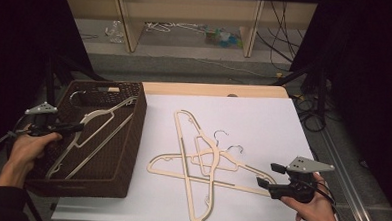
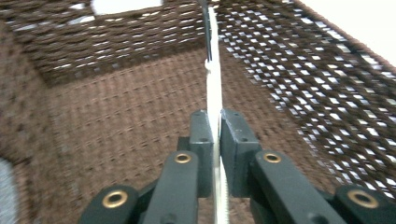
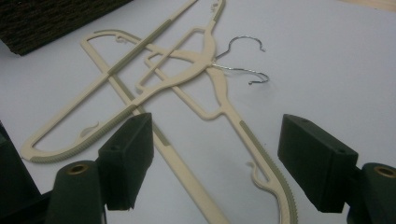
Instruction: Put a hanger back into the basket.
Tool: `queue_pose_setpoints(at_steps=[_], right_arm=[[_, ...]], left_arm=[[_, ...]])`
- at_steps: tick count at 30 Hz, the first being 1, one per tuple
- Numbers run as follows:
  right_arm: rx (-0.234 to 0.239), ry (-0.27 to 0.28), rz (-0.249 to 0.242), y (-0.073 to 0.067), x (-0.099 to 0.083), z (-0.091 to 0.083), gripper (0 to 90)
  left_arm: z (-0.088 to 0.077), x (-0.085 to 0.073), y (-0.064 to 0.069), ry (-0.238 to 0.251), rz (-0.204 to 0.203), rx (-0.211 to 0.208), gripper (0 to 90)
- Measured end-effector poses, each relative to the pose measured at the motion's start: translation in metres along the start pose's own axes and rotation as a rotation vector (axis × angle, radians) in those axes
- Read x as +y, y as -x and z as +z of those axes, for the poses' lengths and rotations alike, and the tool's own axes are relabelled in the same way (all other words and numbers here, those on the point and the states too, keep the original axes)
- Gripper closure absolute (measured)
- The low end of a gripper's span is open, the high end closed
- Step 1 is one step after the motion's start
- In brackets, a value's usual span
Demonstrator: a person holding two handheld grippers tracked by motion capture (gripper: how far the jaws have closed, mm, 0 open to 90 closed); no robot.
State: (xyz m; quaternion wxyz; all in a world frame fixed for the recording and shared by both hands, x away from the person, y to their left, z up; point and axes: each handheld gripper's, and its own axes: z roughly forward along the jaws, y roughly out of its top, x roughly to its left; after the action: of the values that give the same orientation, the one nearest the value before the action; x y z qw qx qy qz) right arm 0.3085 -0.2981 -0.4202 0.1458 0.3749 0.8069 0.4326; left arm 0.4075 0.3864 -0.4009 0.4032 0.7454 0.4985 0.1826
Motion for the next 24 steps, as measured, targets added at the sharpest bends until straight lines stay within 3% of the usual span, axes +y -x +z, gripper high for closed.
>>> queue_pose_setpoints(at_steps=[1,3,6,7,11,16,24], right_arm=[[0.000,0.000,0.000,0.000,0.000,0.000,27.9],[-0.001,-0.001,0.000,0.000,0.000,0.000,28.0],[-0.004,-0.015,-0.001,0.001,0.000,-0.001,28.0],[-0.005,-0.014,-0.001,0.001,0.000,-0.001,27.9],[-0.003,-0.015,-0.001,0.001,0.000,-0.001,28.0],[0.001,-0.003,-0.003,-0.001,0.000,0.002,28.0],[-0.003,0.003,0.003,-0.002,-0.001,0.003,26.8]], left_arm=[[0.000,-0.001,-0.002,-0.014,-0.011,0.033,81.1],[0.000,-0.002,-0.004,-0.024,-0.014,0.056,78.4],[0.001,-0.002,-0.003,-0.042,-0.039,0.119,62.7],[-0.003,-0.002,-0.005,-0.075,-0.011,0.156,57.1],[-0.008,0.001,0.003,-0.033,-0.039,0.220,43.2],[-0.014,0.006,0.029,0.043,-0.053,0.182,35.6],[-0.026,0.007,0.094,0.135,-0.010,0.016,22.7]])
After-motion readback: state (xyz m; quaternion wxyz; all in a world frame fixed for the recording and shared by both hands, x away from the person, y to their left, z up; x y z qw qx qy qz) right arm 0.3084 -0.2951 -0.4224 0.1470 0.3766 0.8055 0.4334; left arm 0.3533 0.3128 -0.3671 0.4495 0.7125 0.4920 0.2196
